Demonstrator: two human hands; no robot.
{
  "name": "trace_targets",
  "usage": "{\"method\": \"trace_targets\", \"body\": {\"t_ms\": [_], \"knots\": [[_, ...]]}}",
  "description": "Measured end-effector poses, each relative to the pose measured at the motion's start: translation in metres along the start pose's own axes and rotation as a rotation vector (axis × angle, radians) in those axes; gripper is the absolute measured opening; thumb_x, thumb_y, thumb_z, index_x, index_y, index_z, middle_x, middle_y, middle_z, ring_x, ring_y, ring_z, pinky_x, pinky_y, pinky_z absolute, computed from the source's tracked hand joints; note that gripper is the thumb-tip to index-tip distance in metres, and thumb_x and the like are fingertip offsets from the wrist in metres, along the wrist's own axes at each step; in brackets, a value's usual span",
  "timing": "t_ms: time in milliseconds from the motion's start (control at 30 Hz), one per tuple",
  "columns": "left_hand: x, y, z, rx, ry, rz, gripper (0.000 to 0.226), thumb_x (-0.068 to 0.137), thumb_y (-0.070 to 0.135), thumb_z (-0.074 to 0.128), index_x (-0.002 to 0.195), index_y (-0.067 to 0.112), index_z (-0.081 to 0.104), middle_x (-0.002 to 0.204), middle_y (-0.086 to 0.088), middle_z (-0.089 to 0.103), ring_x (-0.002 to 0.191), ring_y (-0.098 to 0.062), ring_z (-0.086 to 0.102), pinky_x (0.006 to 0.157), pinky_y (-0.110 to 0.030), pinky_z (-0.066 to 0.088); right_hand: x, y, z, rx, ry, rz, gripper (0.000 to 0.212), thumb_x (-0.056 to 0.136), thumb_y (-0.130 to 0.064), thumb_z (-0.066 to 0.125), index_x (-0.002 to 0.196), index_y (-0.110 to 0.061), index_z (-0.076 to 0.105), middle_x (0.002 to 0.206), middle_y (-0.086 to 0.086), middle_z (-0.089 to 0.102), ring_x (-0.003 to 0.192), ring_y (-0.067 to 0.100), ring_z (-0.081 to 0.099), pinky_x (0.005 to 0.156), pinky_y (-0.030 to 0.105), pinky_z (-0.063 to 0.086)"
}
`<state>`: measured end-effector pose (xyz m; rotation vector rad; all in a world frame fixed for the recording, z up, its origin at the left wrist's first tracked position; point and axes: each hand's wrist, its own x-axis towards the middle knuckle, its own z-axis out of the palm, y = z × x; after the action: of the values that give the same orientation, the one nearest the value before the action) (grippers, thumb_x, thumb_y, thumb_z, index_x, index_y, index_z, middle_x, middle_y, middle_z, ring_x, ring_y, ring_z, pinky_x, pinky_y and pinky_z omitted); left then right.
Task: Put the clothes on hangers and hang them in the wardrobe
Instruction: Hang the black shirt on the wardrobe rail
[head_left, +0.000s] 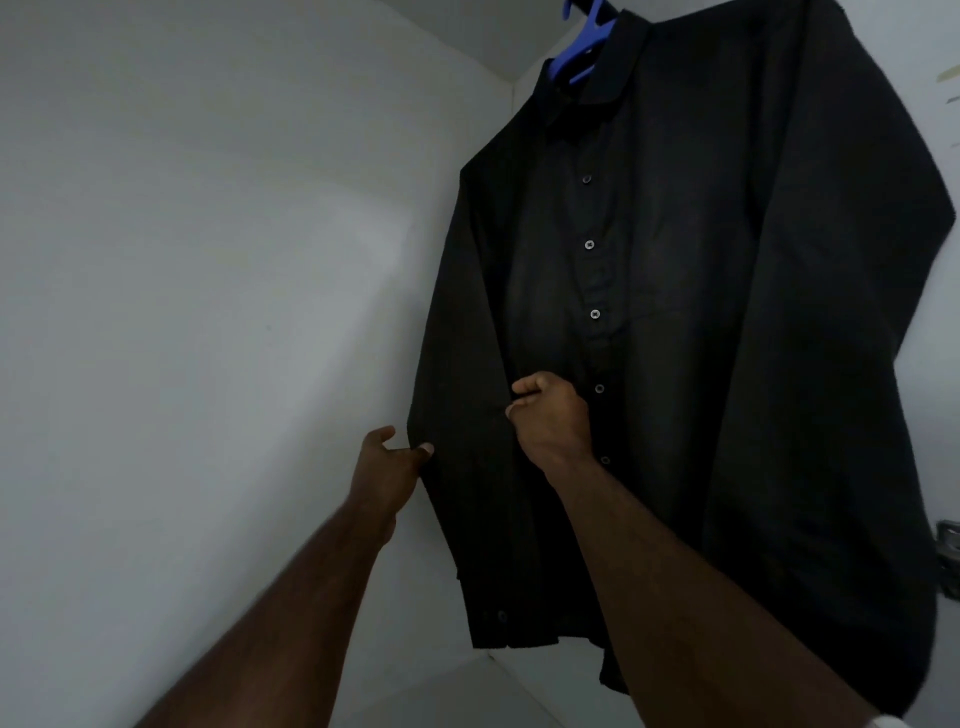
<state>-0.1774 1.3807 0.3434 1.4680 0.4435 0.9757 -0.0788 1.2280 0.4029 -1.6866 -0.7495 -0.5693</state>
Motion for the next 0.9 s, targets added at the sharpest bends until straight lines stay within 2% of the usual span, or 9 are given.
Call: {"method": "trace_targets", "body": {"t_ms": [167,233,300,367,467,633,900], "knots": [[0.015,-0.008,-0.004,0.083,-0.015,0.008,0.077,0.091,0.015,0.073,0.153,0.017,0.028,0.129,-0.015,0.063,0.115,-0.029,0.062,0.107,-0.053,0.046,0.008,0.002,0.02,0.023,-0.031,0.004,0.02,0.082,-0.004,0.069,0.098,-0.016,0.069,0.098,0.006,0.074,0.096,0.021,0.069,0.089,0.034,0.056],[0.018,-0.011,-0.003,0.165,-0.038,0.042,0.08,0.093,0.016,0.072,0.156,0.017,0.023,0.133,-0.015,0.062,0.116,-0.029,0.062,0.107,-0.052,0.046,0.011,0.003,0.025,0.014,-0.031,-0.001,0.02,0.083,-0.004,0.068,0.1,-0.015,0.069,0.099,0.006,0.074,0.096,0.022,0.069,0.089,0.034,0.055],[0.019,-0.013,-0.001,0.217,-0.048,0.076,0.084,0.094,0.017,0.07,0.159,0.018,0.017,0.148,-0.014,0.051,0.128,-0.031,0.056,0.11,-0.049,0.044,0.013,0.005,0.029,0.004,-0.031,-0.006,0.02,0.084,-0.004,0.067,0.101,-0.013,0.069,0.099,0.008,0.074,0.096,0.023,0.069,0.088,0.032,0.055],[0.019,-0.014,0.002,0.285,-0.037,0.132,0.088,0.093,0.021,0.071,0.16,0.02,0.015,0.159,-0.011,0.034,0.141,-0.032,0.041,0.111,-0.049,0.041,0.013,0.007,0.032,-0.004,-0.044,-0.012,0.021,0.084,-0.003,0.068,0.103,-0.012,0.068,0.099,0.009,0.073,0.097,0.023,0.068,0.088,0.031,0.054],[0.017,-0.02,0.004,0.432,-0.033,0.207,0.094,0.09,0.036,0.072,0.16,0.023,0.012,0.164,-0.01,0.02,0.147,-0.034,0.03,0.115,-0.052,0.037,0.011,0.009,0.035,-0.013,-0.089,-0.007,0.029,0.085,-0.002,0.069,0.112,-0.01,0.065,0.105,0.009,0.071,0.102,0.023,0.067,0.091,0.031,0.054],[0.014,-0.025,0.0,0.626,0.027,0.208,0.093,0.093,0.043,0.068,0.161,0.026,0.007,0.168,-0.008,-0.003,0.152,-0.038,0.013,0.117,-0.056,0.027,0.005,0.007,0.036,-0.054,-0.113,-0.017,0.04,0.086,-0.004,0.069,0.125,-0.01,0.062,0.119,0.009,0.067,0.115,0.022,0.063,0.1,0.035,0.051],[0.005,-0.025,-0.009,0.852,0.095,0.373,0.089,0.097,0.05,0.056,0.161,0.024,-0.001,0.168,-0.009,-0.005,0.154,-0.034,0.006,0.121,-0.057,0.022,-0.014,-0.003,0.036,-0.184,-0.162,-0.09,0.056,0.089,-0.009,0.069,0.142,-0.011,0.051,0.142,0.009,0.056,0.133,0.022,0.051,0.109,0.03,0.041]]}}
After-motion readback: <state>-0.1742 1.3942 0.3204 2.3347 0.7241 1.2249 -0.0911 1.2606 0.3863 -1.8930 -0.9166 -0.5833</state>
